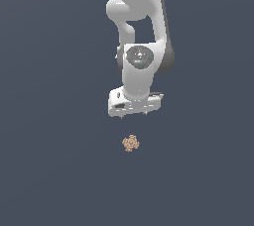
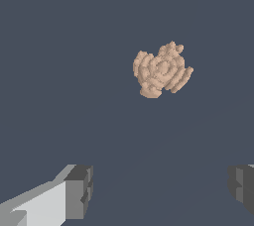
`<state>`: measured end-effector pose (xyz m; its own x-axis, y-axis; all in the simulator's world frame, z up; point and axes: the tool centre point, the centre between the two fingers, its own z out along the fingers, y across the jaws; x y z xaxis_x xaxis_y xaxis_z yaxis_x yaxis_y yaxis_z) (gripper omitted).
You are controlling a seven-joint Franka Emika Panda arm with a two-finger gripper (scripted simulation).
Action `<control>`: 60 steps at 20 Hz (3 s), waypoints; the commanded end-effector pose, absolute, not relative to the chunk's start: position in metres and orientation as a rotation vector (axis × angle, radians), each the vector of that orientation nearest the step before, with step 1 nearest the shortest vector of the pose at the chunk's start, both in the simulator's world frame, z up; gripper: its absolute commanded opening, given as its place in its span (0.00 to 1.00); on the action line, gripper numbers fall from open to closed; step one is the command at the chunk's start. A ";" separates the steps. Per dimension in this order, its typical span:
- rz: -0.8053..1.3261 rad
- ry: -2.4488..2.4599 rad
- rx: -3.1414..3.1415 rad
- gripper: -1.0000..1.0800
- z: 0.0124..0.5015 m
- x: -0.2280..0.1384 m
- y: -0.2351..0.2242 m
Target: Pick up the object and move it to a goal position.
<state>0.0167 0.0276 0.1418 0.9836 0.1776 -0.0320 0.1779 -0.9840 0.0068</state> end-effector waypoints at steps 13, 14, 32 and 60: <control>-0.012 0.644 3.072 0.96 0.102 0.084 0.020; -0.010 0.660 3.069 0.96 0.100 0.087 0.020; -0.001 0.734 3.054 0.96 0.069 0.098 0.017; 0.000 0.738 3.054 0.00 0.047 0.097 0.014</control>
